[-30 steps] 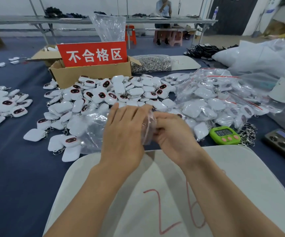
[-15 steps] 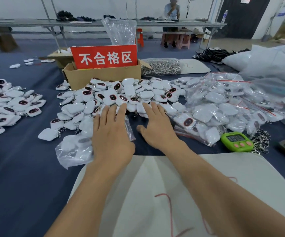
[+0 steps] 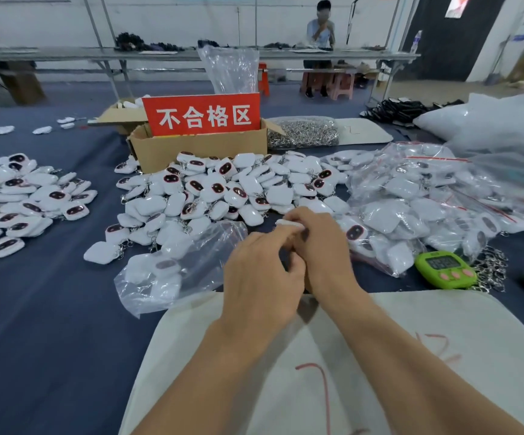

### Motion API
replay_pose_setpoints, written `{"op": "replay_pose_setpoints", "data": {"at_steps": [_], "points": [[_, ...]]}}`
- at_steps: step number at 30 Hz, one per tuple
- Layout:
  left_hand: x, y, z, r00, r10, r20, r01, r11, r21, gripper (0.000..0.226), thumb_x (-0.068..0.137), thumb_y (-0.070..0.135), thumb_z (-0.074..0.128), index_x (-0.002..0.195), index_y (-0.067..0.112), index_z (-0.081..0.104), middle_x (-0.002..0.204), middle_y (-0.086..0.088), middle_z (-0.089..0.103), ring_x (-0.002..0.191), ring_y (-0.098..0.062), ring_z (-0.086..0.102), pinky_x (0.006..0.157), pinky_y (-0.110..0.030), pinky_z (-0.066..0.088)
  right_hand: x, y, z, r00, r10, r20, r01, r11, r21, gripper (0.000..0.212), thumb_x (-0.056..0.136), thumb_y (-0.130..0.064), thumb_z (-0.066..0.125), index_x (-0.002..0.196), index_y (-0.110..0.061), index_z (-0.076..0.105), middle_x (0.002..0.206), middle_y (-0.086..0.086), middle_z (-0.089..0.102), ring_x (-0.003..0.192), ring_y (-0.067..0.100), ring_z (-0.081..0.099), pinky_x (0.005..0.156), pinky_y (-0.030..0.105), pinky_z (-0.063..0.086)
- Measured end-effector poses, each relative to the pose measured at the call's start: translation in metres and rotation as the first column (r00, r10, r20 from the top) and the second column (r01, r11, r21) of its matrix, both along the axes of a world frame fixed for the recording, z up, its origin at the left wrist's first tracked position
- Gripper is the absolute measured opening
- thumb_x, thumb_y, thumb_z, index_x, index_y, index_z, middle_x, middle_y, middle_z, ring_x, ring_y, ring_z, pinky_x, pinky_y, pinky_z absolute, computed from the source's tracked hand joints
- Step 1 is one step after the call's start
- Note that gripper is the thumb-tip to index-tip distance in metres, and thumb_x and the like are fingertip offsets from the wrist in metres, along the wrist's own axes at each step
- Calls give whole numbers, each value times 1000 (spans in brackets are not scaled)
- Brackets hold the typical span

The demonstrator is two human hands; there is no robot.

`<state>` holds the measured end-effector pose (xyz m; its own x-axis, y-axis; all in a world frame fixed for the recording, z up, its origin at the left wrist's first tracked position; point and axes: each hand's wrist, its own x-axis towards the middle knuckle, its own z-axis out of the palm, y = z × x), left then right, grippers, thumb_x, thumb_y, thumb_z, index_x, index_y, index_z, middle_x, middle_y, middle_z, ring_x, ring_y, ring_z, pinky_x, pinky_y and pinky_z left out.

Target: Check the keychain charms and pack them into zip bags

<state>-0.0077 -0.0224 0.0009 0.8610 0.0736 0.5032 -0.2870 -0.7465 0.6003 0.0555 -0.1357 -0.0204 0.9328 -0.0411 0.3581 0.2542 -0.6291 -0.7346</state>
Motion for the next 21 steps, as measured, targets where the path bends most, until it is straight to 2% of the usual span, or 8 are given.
{"op": "replay_pose_setpoints", "data": {"at_steps": [4,6,7,11,14,17,19,21], "points": [[3,-1,-4,992,-5,-124,-15,987,-160,36,94,37,62,130,38,63,92,22,70,91,4,62,89,-19,47,-44,-11,9,998,-55,-41,67,923,380,18,91,-16,60,98,-31,68,91,-9,75,89,14,70,87,43,56],[7,0,-7,980,-55,-192,8,971,-237,34,94,38,64,128,36,68,84,26,68,84,17,58,81,-1,36,-57,-15,12,990,47,-135,25,870,492,20,86,-14,62,96,-30,70,88,-3,78,86,20,75,86,49,60],[8,0,-7,973,-84,-216,21,960,-280,33,94,36,66,127,37,69,84,25,71,84,20,58,80,1,36,-62,-16,13,980,102,-169,-1,858,514,22,82,-14,63,96,-28,72,87,-1,78,84,20,76,85,48,61],[11,3,-5,958,-174,-230,75,920,-386,37,86,20,76,115,43,75,88,22,76,84,10,68,83,-11,50,-65,-24,14,975,124,-187,-10,856,517,24,76,-7,71,95,-23,72,83,1,78,72,11,68,69,29,52],[13,9,-6,924,-257,-281,143,918,-369,16,84,25,79,89,40,79,74,17,76,66,7,66,67,-13,49,-56,-28,17,966,102,-236,84,743,665,28,77,5,75,91,-18,70,81,3,78,67,9,67,61,19,49],[15,10,-8,892,-307,-332,141,886,-441,12,83,25,81,82,36,78,67,8,75,57,-1,62,60,-16,47,-51,-30,19,948,182,-262,79,661,746,21,83,8,71,94,-10,74,79,4,76,57,4,59,52,13,42],[15,9,-7,870,-331,-365,117,858,-499,13,84,23,79,81,36,80,70,6,76,61,-5,67,66,-22,54,-49,-30,19,932,224,-286,69,664,744,19,87,4,69,97,-10,76,78,2,74,57,4,52,53,14,40],[15,8,-7,850,-355,-389,79,816,-573,10,84,20,77,78,28,81,72,-1,77,67,-15,71,76,-37,61,-47,-29,19,917,243,-316,73,676,733,21,90,2,66,100,-12,78,83,1,75,67,10,50,60,19,41]]}}
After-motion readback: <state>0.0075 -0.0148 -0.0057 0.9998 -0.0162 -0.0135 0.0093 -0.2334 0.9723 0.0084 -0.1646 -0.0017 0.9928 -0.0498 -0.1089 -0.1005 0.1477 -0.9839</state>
